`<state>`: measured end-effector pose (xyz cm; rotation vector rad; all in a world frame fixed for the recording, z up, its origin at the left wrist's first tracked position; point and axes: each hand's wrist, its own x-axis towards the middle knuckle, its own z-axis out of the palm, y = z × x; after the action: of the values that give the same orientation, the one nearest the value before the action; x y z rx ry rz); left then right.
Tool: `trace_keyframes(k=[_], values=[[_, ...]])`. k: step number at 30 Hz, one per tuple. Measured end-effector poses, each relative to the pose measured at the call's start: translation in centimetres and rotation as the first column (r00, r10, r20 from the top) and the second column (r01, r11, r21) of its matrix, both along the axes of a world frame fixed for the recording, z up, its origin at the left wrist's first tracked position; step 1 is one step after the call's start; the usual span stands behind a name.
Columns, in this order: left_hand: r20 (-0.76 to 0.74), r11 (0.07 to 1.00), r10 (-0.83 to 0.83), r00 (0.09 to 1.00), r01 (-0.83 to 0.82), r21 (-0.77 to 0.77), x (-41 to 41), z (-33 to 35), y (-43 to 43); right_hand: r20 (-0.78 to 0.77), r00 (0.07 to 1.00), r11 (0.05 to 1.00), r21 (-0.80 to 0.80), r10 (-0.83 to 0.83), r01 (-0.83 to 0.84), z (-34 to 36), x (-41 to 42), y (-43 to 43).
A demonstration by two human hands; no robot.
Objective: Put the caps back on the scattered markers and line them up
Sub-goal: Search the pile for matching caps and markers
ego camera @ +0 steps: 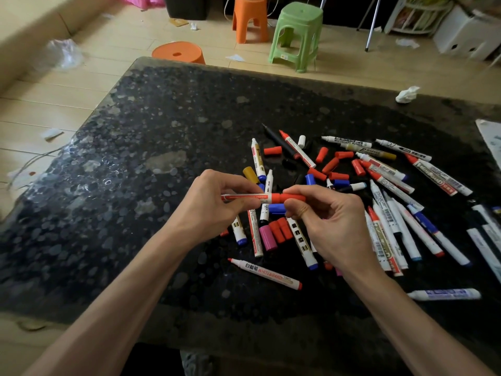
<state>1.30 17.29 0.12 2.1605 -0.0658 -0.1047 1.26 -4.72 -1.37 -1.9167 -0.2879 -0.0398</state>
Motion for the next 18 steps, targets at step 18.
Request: trace_keyframes(k=[18], values=[[-0.051,0.995,0.021,0.998,-0.016,0.103,0.5,0.1,4.3,-0.084,0.976,0.782,-0.587,0.199,-0.210,-2.1,-0.1,-1.6]])
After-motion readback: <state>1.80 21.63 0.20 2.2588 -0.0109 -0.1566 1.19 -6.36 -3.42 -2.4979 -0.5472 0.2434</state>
